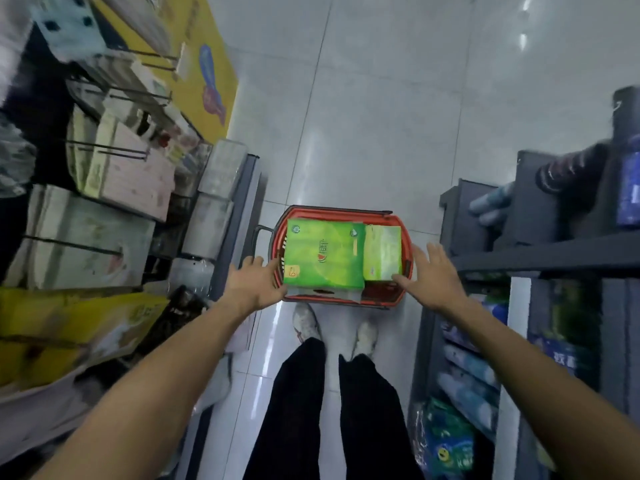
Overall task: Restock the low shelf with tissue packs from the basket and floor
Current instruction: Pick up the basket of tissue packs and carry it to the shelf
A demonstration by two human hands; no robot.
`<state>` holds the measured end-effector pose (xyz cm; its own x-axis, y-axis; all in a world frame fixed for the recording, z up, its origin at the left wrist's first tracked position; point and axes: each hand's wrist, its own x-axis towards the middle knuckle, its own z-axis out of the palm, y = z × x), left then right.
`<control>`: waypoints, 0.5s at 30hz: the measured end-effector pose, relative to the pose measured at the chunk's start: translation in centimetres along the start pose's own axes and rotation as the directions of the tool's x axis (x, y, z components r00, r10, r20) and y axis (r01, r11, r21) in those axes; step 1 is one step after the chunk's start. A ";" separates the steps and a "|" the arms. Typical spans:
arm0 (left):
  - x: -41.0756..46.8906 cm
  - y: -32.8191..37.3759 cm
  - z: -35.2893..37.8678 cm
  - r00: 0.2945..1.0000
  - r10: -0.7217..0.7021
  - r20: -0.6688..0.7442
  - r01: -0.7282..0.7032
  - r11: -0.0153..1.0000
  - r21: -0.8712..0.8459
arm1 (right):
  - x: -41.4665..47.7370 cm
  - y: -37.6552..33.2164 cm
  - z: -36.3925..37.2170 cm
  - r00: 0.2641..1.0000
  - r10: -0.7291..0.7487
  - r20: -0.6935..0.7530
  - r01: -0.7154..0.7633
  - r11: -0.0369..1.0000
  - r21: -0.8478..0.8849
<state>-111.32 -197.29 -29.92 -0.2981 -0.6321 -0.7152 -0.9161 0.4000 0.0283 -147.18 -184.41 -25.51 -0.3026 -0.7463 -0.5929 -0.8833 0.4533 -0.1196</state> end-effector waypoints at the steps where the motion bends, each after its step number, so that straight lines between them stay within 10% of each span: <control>1: 1.5 -0.2 0.7 1.000 -0.013 0.022 0.013 1.000 -0.008 | 1.6 0.3 0.6 0.999 0.040 0.002 -0.040 0.996 0.075; 15: 19.0 0.1 10.9 0.953 -0.291 0.088 0.298 0.839 -0.455 | 17.5 7.9 15.1 0.883 0.407 0.235 -0.441 0.545 0.713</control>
<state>-114.11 -202.03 -51.07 0.0060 -0.6604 -0.7509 -0.9797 -0.1544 0.1280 -154.08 -186.51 -48.92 -0.5422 -0.3597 -0.7594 -0.0923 0.9238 -0.3716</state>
